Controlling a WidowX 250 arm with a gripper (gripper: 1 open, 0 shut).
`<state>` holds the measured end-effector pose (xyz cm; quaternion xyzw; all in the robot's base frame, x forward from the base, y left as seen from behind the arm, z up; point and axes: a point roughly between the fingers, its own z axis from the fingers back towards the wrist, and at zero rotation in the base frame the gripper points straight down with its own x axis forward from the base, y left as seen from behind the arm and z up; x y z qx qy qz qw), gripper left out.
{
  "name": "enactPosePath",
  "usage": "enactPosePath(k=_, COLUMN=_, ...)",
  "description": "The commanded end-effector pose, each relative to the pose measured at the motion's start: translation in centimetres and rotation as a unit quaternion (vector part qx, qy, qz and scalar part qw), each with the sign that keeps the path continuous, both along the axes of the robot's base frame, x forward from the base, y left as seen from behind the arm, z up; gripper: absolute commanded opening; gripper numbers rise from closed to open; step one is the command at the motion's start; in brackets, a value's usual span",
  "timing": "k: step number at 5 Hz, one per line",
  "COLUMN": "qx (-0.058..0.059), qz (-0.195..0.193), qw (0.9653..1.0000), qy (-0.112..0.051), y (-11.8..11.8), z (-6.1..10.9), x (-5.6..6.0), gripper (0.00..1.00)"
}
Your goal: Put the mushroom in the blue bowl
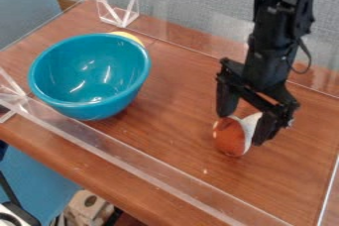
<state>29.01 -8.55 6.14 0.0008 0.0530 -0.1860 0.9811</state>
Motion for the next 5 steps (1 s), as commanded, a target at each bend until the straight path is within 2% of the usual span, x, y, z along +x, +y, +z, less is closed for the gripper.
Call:
enactPosePath(k=1, qx=-0.004, qz=-0.03, qw=0.9993, qy=-0.021, y=-1.2, z=-0.1, x=0.9, gripper=0.0)
enactPosePath(k=2, qx=-0.001, qz=-0.057, qw=0.998, qy=-0.027, y=-2.3, z=-1.2, x=1.0, gripper=0.0)
enactPosePath(k=3, qx=-0.004, qz=-0.064, qw=0.9972, qy=-0.04, y=-2.1, z=-2.3, x=0.9, gripper=0.0)
enactPosePath(k=4, qx=-0.006, qz=-0.063, qw=0.997, qy=-0.044, y=-1.7, z=-3.3, x=0.9, gripper=1.0)
enactPosePath(k=5, qx=-0.006, qz=-0.059, qw=0.9971, qy=-0.048, y=-1.5, z=-3.5, x=1.3, gripper=0.0)
